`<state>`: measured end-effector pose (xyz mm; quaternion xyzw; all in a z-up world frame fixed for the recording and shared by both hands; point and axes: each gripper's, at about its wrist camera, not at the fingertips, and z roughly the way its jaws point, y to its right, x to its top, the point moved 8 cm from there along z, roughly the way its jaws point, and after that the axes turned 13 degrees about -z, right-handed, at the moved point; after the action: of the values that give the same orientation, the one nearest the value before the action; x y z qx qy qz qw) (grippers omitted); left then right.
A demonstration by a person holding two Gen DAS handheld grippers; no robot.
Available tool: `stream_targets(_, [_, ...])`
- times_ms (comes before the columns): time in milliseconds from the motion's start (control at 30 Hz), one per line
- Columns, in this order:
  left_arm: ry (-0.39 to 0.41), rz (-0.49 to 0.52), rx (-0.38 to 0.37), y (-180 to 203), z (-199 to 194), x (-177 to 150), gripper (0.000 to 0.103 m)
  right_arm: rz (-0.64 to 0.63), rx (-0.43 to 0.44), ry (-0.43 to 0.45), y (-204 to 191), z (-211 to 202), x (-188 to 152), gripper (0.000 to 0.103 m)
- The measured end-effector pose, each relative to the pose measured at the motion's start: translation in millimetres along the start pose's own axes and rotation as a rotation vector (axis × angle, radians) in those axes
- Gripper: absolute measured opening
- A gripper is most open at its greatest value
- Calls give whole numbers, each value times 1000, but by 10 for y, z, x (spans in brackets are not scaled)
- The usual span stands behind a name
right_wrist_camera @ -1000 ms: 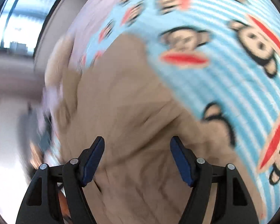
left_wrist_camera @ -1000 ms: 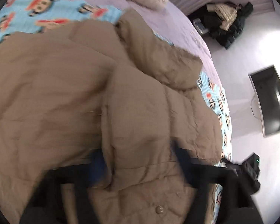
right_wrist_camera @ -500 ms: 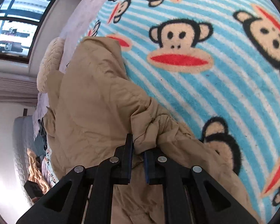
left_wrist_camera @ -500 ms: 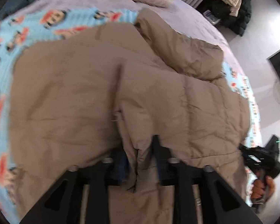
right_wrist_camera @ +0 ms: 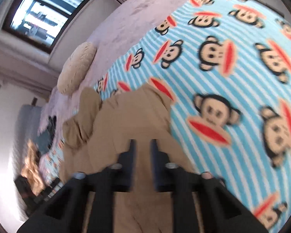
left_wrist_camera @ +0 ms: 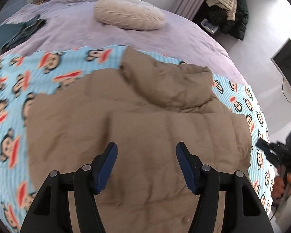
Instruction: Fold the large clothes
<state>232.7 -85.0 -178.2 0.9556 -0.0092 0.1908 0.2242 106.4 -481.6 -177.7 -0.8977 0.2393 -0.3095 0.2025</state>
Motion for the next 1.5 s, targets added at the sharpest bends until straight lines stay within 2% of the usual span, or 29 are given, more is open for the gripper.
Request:
stream_targets(67, [-4,5,9,71,170,5,64,-28,-17,-15,-27,221,162,12])
stream_targets(200, [-8,-45,56,-109,522,61,64,-59,-113,-68,167,578,220,11])
stream_targets(233, [-2,-46,61,-145,575,70,64,-48,-131,-76,253,663,213,7])
stream_targets(433, [8,40,62,-87,820,105,64,3,-169,-57,564,806,156,7])
stream_targets(533, [-1,26,69,-81,804,132,64,1,-197,-56,575,692,140,7])
stream_targets(633, [8,11,84,-109,612,134,64,-67,-260,-39,453,438,121,8])
stream_targets(733, [44,25,104,-174,344,68,64,-156,-292,-15,305,147,-45,9])
stream_targets(833, [46,37,130,-277,146,-125,64,-226,-318,-20,182,-72,-335,11])
stream_targets(967, [21,63,204,-460,130,-404,64,-293,-345,-45,110,-175,-654,11])
stream_targets(1033, [1,39,220,-566,192,-480,64,-316,-365,-75,130,-134,-769,11])
stream_targets(1133, [0,17,223,-610,249,-504,64,-299,-368,-108,185,-41,-818,11])
stream_targets(1267, [1,32,264,-580,206,-539,64,-289,-359,-111,210,-73,-816,12])
stream_targets(1500, [-25,21,320,-588,17,-682,64,-226,-311,-136,226,-303,-925,12])
